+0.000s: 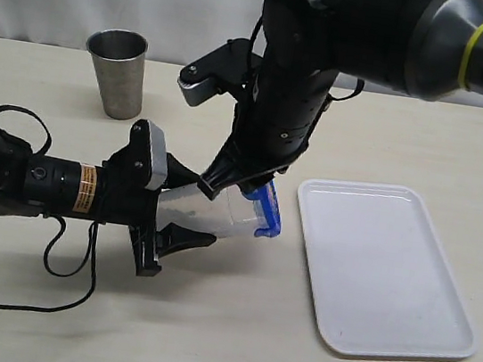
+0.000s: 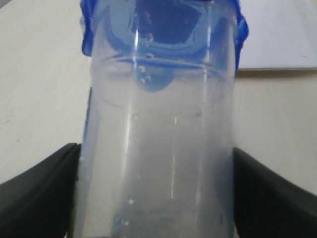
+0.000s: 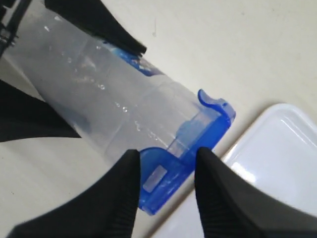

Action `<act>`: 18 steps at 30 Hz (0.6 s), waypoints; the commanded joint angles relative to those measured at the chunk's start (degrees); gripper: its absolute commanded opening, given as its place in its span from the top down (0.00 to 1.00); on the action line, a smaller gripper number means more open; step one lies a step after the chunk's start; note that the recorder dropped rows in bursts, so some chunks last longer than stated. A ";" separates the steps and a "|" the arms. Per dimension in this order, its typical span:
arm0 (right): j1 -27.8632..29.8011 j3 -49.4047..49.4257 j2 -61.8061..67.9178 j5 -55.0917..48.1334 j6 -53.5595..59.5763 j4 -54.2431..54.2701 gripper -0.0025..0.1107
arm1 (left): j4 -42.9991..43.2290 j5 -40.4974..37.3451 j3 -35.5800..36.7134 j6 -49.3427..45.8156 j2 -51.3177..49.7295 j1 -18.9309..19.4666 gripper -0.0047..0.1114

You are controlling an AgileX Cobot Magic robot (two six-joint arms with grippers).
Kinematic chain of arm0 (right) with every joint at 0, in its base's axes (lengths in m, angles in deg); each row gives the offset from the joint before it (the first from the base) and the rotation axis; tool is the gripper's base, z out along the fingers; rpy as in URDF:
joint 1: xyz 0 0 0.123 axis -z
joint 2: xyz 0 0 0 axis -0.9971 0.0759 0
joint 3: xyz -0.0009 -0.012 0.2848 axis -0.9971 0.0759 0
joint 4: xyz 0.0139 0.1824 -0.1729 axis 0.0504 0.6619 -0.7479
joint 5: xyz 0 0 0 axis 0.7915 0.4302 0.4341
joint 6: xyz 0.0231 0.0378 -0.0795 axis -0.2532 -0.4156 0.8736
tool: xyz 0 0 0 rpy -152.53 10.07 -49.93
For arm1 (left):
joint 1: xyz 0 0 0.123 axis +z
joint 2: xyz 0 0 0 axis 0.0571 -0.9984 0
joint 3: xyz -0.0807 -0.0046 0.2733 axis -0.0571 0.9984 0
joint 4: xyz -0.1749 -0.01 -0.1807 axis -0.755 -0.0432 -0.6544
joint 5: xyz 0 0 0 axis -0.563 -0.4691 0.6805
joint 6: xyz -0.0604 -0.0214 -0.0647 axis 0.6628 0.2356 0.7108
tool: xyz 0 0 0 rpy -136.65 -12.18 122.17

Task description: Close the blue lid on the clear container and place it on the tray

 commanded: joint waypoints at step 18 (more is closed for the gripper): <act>4.48 -5.15 -5.65 -4.56 -5.05 5.78 0.60 | -0.93 -3.72 0.04 2.14 -0.08 -0.41 0.96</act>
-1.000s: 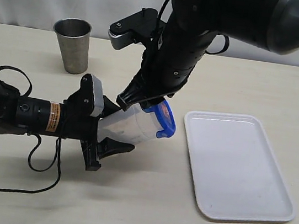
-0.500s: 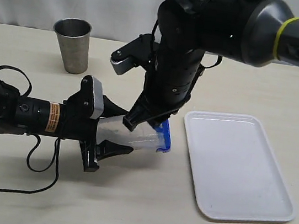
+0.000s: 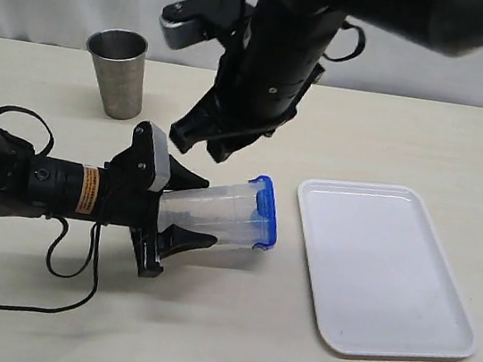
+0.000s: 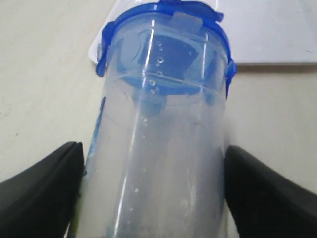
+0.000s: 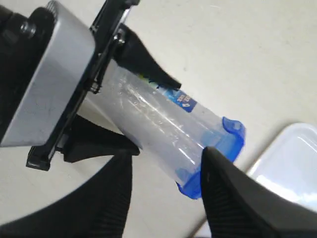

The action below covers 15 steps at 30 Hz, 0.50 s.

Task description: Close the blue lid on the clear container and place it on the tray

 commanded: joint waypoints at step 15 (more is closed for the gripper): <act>17.26 13.58 -2.53 6.70 10.05 21.38 0.60 | 38.65 -20.63 -7.46 51.90 4.15 -0.41 0.96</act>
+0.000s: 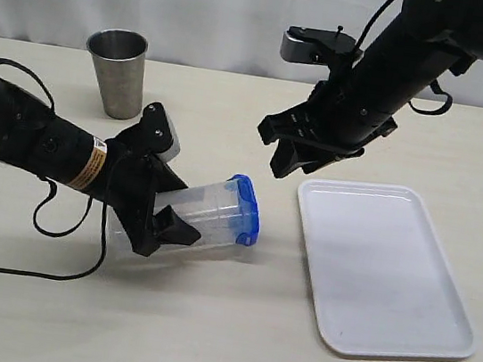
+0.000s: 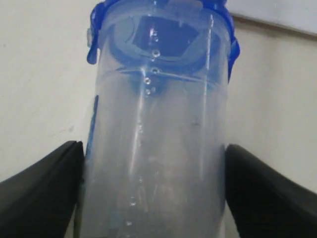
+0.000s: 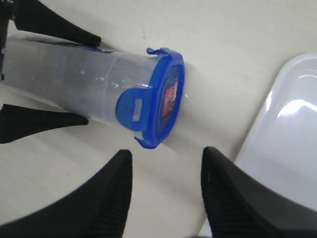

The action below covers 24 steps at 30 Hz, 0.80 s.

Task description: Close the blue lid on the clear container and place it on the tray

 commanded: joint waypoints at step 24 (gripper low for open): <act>0.19 0.30 -0.36 -0.79 1.93 1.89 0.60 | 5.47 -11.31 -0.48 3.40 -2.12 -2.12 0.40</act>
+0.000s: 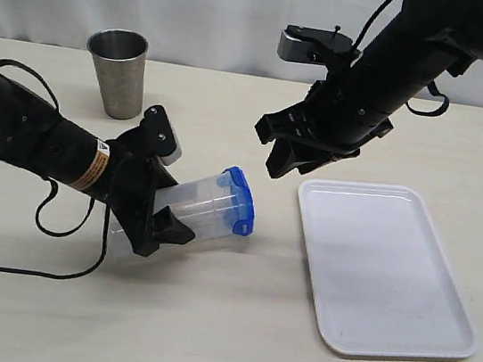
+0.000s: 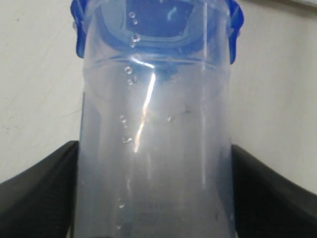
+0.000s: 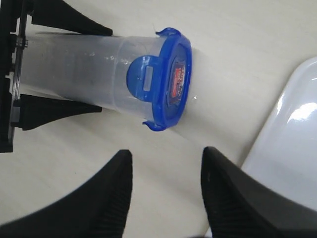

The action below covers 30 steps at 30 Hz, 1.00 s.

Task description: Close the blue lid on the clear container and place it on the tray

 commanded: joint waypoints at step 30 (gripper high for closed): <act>0.19 0.30 -0.36 -0.92 0.86 0.34 0.60 | 2.03 -11.97 0.29 -1.41 -4.61 -1.69 0.29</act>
